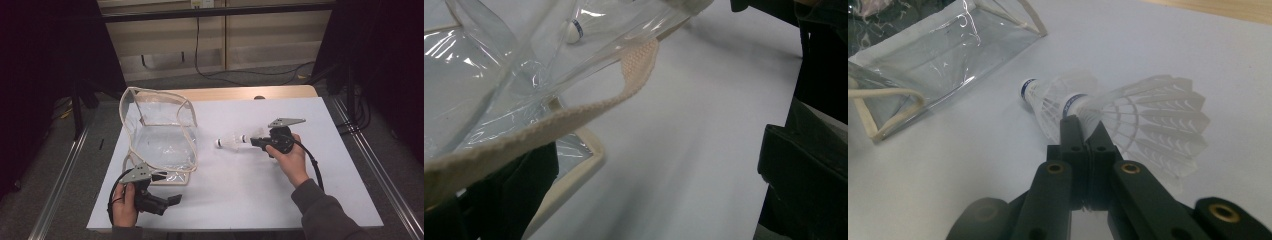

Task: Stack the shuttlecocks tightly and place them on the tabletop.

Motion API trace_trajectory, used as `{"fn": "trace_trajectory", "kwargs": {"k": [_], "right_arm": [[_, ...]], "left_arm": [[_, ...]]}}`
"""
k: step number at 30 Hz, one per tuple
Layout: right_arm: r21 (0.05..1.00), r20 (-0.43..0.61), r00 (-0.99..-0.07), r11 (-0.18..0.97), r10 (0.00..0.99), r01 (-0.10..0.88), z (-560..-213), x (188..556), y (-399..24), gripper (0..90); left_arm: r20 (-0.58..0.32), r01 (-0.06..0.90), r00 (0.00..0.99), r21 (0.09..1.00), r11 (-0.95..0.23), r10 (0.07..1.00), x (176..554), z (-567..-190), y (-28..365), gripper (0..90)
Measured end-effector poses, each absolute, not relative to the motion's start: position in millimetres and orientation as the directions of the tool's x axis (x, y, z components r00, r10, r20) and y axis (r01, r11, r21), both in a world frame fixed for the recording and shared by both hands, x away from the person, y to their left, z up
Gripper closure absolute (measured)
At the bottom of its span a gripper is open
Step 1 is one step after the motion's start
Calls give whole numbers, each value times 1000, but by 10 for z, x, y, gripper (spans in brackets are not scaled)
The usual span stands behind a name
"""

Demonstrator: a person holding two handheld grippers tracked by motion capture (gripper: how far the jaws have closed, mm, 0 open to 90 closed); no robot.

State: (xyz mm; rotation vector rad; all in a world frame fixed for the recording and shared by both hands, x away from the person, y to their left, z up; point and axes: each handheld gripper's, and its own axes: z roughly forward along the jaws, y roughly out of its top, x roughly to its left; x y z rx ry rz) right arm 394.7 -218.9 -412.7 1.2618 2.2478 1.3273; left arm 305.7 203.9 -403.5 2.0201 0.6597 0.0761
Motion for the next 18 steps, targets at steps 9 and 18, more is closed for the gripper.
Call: {"fn": "trace_trajectory", "kwargs": {"k": [9, 18], "right_arm": [[801, 211, -592, 210, 778, 561, -4148, 3975, -2170, 890], [799, 222, -595, 206, 772, 565, -4168, 4003, -2129, 890]], "left_arm": [[-211, 418, 852, 825, -380, 480, 3058, -4036, 2040, 31], [-209, 418, 852, 825, -381, 481, 3058, -4037, 2040, 31]]}}
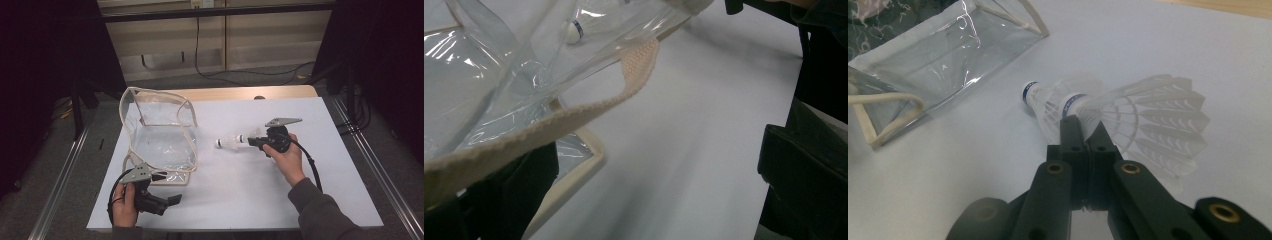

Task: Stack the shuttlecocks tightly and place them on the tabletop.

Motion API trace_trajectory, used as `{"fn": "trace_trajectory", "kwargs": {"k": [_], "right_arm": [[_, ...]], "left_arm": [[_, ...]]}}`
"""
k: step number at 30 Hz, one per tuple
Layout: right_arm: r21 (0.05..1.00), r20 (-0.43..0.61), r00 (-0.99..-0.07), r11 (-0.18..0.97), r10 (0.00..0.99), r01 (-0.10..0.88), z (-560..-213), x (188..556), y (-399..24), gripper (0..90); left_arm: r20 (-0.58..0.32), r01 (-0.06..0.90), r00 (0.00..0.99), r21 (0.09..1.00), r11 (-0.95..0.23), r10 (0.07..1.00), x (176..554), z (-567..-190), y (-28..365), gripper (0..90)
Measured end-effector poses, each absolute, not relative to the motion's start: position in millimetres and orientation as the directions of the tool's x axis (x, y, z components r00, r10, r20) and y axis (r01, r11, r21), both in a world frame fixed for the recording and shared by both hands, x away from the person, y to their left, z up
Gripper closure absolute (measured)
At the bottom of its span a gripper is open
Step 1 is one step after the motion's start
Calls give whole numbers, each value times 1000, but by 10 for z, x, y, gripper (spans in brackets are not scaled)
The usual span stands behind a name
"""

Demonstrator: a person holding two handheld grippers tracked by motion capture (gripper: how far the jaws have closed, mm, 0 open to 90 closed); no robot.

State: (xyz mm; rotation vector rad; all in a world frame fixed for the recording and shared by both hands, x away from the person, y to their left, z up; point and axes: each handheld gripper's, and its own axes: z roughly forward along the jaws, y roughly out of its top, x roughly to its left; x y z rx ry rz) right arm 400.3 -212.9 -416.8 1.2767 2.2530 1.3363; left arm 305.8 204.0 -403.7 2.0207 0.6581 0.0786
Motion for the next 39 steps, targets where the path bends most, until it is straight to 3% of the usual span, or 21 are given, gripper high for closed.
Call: {"fn": "trace_trajectory", "kwargs": {"k": [39], "right_arm": [[789, 229, -598, 213, 768, 576, -4300, 4123, -2001, 886]], "left_arm": [[-212, 423, 848, 822, -381, 485, 3059, -4043, 2041, 32]]}}
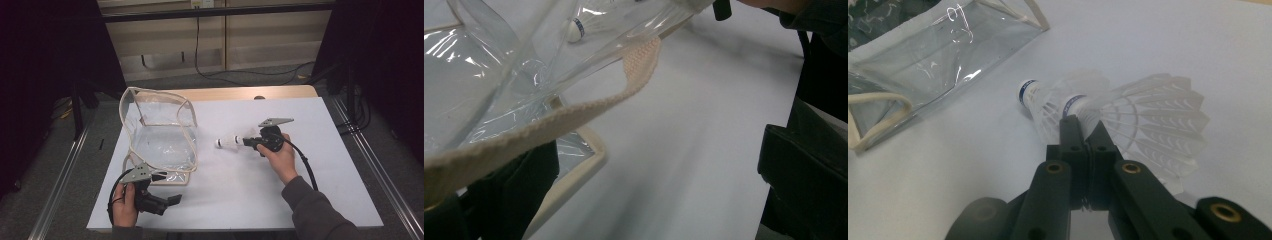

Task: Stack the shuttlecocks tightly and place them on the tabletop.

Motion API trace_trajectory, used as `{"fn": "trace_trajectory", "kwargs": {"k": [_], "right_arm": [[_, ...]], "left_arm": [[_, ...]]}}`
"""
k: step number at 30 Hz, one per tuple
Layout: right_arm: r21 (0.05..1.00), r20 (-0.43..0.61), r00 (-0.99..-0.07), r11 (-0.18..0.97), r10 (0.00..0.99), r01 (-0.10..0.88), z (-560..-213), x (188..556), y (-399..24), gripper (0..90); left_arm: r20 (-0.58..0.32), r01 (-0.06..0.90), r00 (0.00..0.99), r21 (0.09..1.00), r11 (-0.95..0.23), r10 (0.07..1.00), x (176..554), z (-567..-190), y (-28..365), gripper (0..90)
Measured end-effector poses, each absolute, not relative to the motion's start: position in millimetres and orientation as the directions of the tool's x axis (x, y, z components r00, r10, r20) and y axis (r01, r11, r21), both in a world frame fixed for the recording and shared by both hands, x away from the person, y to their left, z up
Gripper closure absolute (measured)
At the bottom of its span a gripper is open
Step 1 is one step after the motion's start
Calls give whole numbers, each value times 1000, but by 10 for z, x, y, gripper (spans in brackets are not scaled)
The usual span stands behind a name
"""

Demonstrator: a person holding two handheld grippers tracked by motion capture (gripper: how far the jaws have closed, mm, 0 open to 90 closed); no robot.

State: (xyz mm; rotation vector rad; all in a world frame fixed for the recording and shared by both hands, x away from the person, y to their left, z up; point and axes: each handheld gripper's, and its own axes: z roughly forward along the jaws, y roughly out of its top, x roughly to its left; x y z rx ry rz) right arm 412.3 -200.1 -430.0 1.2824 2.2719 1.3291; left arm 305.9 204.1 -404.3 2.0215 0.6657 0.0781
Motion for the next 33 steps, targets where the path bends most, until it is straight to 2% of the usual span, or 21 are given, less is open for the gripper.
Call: {"fn": "trace_trajectory", "kwargs": {"k": [33], "right_arm": [[785, 245, -623, 225, 743, 578, -4357, 4183, -1902, 887]], "left_arm": [[-210, 422, 849, 821, -384, 484, 3060, -4041, 2042, 31]]}}
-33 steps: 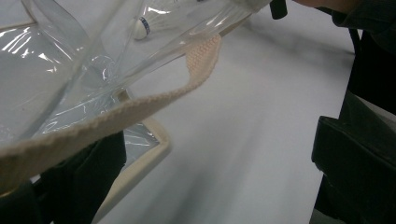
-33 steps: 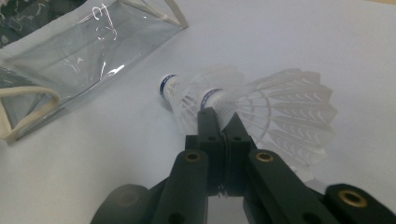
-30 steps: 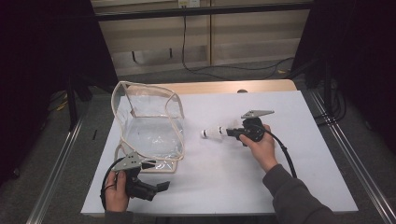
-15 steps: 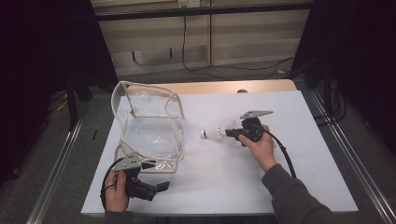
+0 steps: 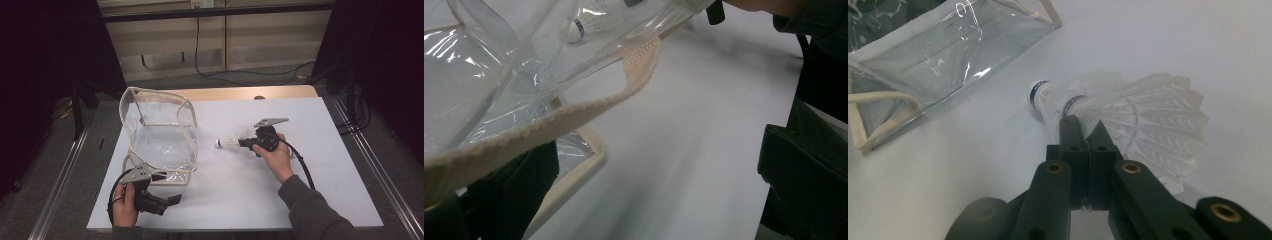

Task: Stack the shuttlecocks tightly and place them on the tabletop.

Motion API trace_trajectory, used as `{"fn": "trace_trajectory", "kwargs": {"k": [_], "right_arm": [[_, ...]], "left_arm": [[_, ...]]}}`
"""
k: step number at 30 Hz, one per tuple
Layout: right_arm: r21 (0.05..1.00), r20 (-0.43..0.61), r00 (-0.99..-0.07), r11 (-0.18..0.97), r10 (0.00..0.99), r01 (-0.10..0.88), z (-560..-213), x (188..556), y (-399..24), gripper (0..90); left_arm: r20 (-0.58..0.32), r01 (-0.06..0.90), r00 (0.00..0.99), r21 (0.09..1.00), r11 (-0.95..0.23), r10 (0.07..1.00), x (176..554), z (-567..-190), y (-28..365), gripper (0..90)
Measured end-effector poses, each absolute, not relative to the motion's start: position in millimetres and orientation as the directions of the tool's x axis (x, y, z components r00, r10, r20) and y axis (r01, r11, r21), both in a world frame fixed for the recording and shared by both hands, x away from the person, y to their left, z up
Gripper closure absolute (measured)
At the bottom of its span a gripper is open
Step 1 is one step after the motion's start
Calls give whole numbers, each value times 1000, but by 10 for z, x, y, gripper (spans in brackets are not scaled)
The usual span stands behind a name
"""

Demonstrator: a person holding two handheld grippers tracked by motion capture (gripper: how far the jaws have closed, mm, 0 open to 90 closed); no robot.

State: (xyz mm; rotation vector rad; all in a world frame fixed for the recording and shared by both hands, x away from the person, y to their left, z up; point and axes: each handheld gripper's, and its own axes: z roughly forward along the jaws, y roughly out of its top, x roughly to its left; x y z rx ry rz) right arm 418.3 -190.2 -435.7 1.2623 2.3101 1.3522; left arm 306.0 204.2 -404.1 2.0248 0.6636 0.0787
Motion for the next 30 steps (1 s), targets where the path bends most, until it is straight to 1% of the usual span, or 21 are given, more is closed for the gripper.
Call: {"fn": "trace_trajectory", "kwargs": {"k": [11, 15, 17, 30], "right_arm": [[786, 259, -624, 215, 737, 579, -4391, 4211, -1877, 886], [786, 243, -631, 232, 736, 573, -4401, 4216, -1855, 886], [786, 254, -629, 222, 735, 577, -4406, 4220, -1850, 886], [785, 245, -634, 234, 733, 574, -4412, 4240, -1831, 887]], "left_arm": [[-211, 422, 850, 822, -383, 483, 3059, -4041, 2043, 31], [-210, 421, 849, 823, -382, 484, 3058, -4043, 2040, 30], [-212, 422, 849, 823, -381, 485, 3057, -4043, 2040, 30], [-209, 420, 849, 824, -381, 485, 3058, -4044, 2038, 30]]}}
